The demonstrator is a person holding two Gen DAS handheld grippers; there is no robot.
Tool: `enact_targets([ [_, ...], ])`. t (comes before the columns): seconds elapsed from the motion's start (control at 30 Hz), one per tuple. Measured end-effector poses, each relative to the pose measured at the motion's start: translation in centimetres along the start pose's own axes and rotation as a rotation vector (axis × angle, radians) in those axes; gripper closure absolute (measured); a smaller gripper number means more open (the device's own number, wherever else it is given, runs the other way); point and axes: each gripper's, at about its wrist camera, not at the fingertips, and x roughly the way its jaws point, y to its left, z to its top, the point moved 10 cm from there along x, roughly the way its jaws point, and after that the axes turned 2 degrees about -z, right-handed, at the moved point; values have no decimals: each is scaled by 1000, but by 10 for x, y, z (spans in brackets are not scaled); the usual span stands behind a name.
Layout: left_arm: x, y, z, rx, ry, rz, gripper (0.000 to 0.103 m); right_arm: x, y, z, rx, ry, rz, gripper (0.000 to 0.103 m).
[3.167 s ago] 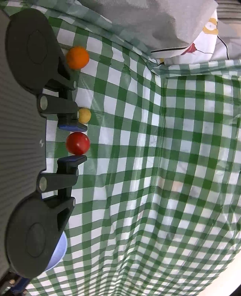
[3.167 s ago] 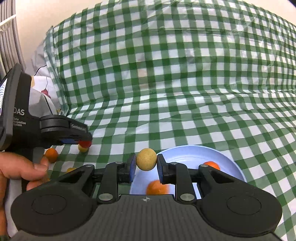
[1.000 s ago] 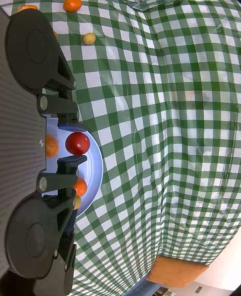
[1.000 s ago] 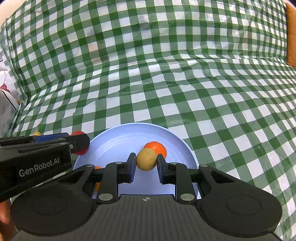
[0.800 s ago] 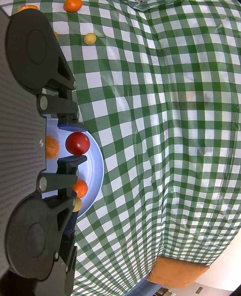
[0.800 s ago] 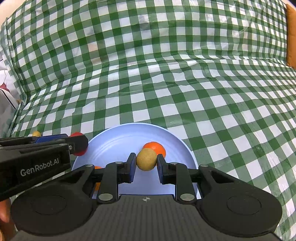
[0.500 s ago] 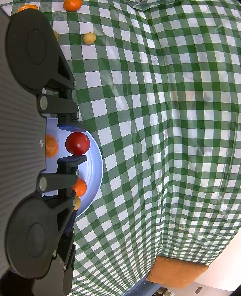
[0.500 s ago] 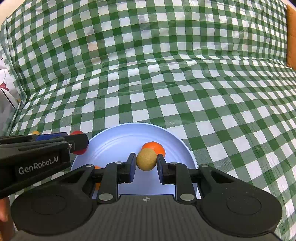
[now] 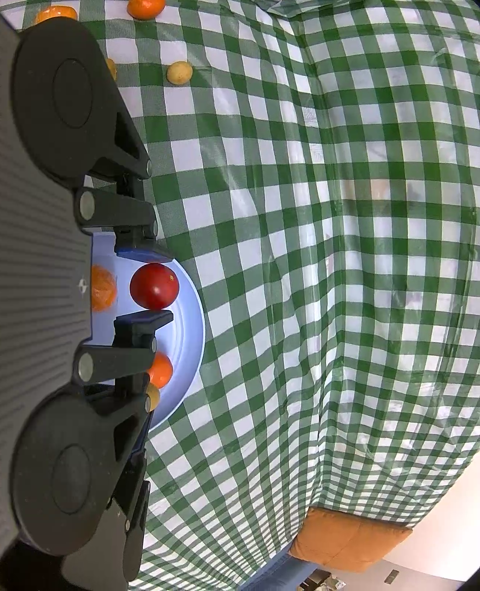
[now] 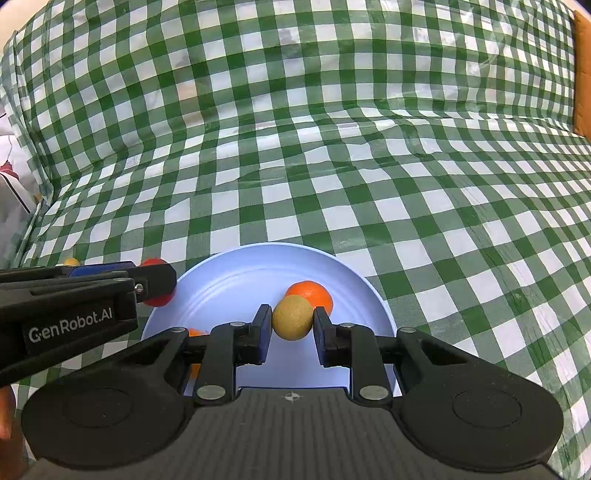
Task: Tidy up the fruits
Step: 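Open both tools to drop the yellow fruit and tomato into the plate, then grasp a small yellow fruit with the right tool while the left tool grasps a tangerine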
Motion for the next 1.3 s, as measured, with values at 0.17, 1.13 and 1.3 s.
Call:
enact_targets([
  [0.17, -5, 3, 2, -13, -23, 11, 57, -2, -4, 4, 14, -19, -31, 59],
  [1.13, -43, 148, 16, -241, -39, 203, 73, -14, 107, 8, -66, -151, 179, 58],
  [1.3, -52, 199, 12, -351, -32, 249, 73, -17, 149, -1, -121, -155, 291, 64],
])
